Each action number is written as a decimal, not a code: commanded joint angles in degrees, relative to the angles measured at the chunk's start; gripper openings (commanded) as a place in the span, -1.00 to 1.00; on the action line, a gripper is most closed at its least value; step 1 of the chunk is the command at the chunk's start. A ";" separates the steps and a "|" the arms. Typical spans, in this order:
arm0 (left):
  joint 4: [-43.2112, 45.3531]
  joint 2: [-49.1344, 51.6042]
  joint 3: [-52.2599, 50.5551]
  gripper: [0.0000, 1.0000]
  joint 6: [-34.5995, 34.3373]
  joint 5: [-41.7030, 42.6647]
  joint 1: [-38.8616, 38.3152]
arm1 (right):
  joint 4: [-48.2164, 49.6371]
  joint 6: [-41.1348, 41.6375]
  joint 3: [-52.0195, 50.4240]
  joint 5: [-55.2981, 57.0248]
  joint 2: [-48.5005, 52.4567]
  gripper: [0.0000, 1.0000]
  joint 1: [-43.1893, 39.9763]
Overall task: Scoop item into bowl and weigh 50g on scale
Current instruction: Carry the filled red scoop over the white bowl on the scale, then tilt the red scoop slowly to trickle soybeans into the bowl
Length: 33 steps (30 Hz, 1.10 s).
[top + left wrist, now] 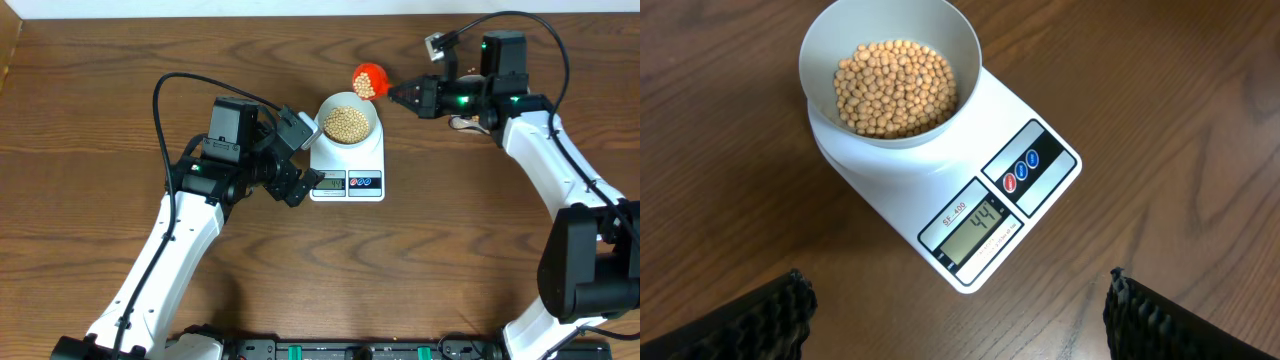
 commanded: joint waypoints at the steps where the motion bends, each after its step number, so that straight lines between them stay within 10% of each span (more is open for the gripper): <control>1: -0.02 0.02 -0.42 0.89 0.57 0.33 -0.02 | 0.11 0.55 -0.04 2.29 0.55 -0.98 1.95; 33: -0.02 0.02 -0.42 0.89 0.57 0.33 -0.02 | -3.63 -22.21 -0.04 17.73 0.55 -0.98 7.80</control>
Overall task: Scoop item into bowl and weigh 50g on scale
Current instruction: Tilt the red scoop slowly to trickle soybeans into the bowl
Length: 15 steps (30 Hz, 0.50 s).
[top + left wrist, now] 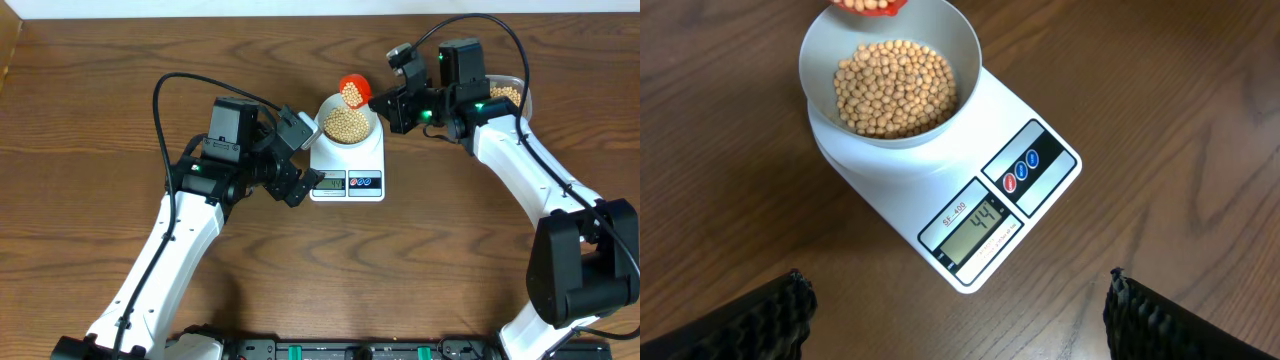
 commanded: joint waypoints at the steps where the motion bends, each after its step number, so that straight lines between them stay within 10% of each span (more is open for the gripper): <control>1: -0.02 0.02 -0.42 0.89 0.55 0.33 -0.02 | -0.94 -5.70 -0.04 0.37 0.55 -0.98 0.20; 15: -0.02 0.02 -0.42 0.89 0.57 0.33 -0.02 | -1.75 -8.57 -0.04 2.01 0.55 -0.98 0.20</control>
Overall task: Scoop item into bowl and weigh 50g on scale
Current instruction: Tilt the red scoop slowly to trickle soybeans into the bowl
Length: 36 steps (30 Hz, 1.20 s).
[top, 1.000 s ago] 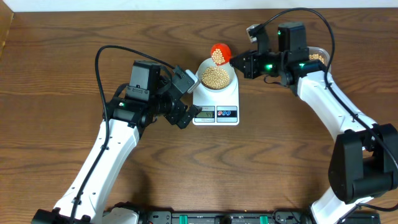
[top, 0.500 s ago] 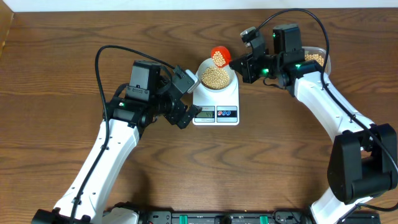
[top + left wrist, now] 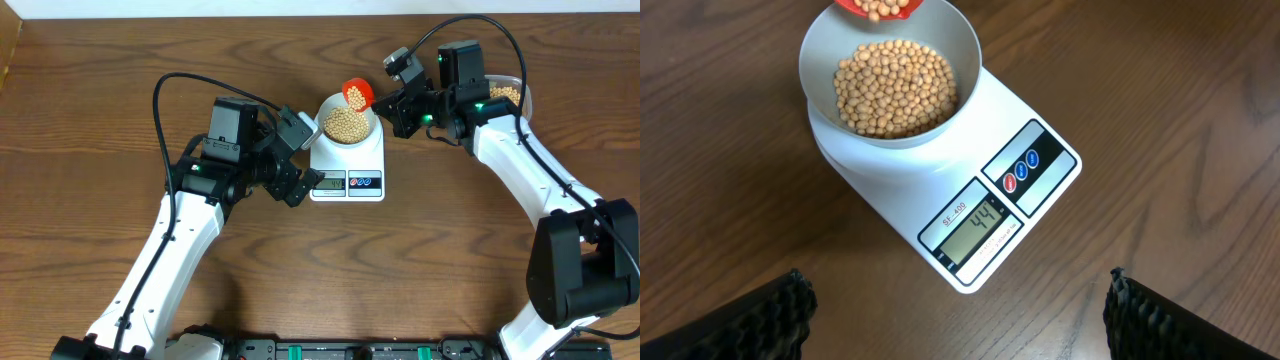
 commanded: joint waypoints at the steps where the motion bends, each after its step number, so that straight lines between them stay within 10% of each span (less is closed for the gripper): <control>1: -0.04 0.02 -0.42 0.89 0.57 0.33 -0.02 | -0.02 -1.29 -0.04 0.17 0.55 -0.98 0.20; 36: -0.04 0.02 -0.42 0.89 0.57 0.33 -0.02 | -0.24 -2.73 -0.04 0.17 0.55 -0.98 0.20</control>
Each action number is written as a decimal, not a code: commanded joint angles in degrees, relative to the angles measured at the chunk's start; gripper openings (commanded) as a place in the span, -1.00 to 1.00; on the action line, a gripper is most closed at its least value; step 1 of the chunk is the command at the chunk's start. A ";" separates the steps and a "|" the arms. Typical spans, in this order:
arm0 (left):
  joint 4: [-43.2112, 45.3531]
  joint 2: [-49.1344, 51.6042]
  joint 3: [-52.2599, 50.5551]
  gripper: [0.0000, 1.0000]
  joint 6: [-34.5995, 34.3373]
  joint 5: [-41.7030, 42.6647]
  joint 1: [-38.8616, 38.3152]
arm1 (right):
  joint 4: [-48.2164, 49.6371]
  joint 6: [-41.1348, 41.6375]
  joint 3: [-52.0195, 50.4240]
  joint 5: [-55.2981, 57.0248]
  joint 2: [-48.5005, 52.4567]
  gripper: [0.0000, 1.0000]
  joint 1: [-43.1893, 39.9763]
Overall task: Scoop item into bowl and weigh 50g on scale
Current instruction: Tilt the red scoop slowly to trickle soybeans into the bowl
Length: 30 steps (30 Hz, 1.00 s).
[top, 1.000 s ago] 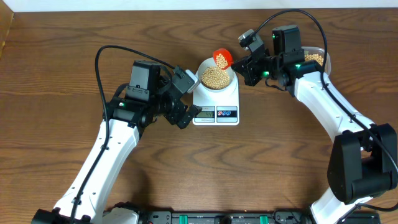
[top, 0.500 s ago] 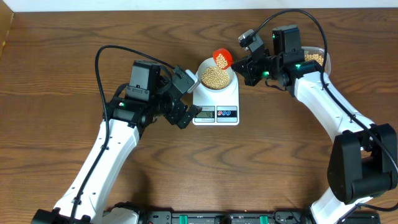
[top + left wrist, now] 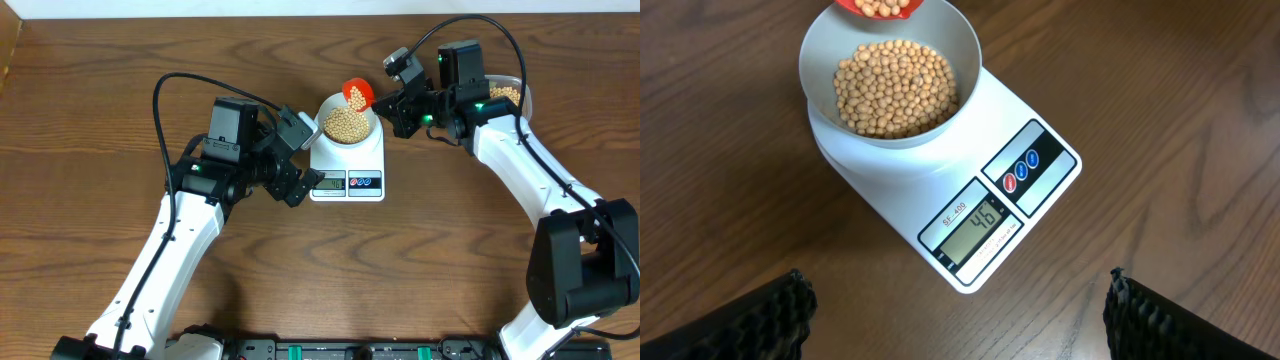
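A white bowl of soybeans stands on the white scale, whose display reads 46. An orange scoop holding beans hangs tilted over the bowl's far rim, and its edge shows as the orange scoop at the top of the left wrist view. My right gripper is shut on the scoop's handle. Left of the scale, my left gripper is open with nothing in it. Its fingers flank bare table in front of the scale.
A clear container with more soybeans sits at the back right, partly behind my right arm. Cables loop above both arms. The wooden table stretches in front of the scale.
The scale display has changed from 44 to 46. The scoop and both arms are in the same places.
The loaded scoop was first held to the right of the bowl, with the display at 44. It then stood over the bowl's far rim, a little further in at the following moment. The reading stayed at 44 and is now 46. My left arm kept still.
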 commanded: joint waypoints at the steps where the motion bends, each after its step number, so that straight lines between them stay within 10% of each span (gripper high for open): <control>1: -0.04 0.02 -0.42 0.89 0.57 0.33 -0.02 | -0.22 -2.84 -0.04 0.07 0.55 -0.98 0.20; 30: -0.04 0.02 -0.42 0.89 0.57 0.33 -0.02 | -1.16 -13.66 -0.04 0.02 0.55 -0.98 0.20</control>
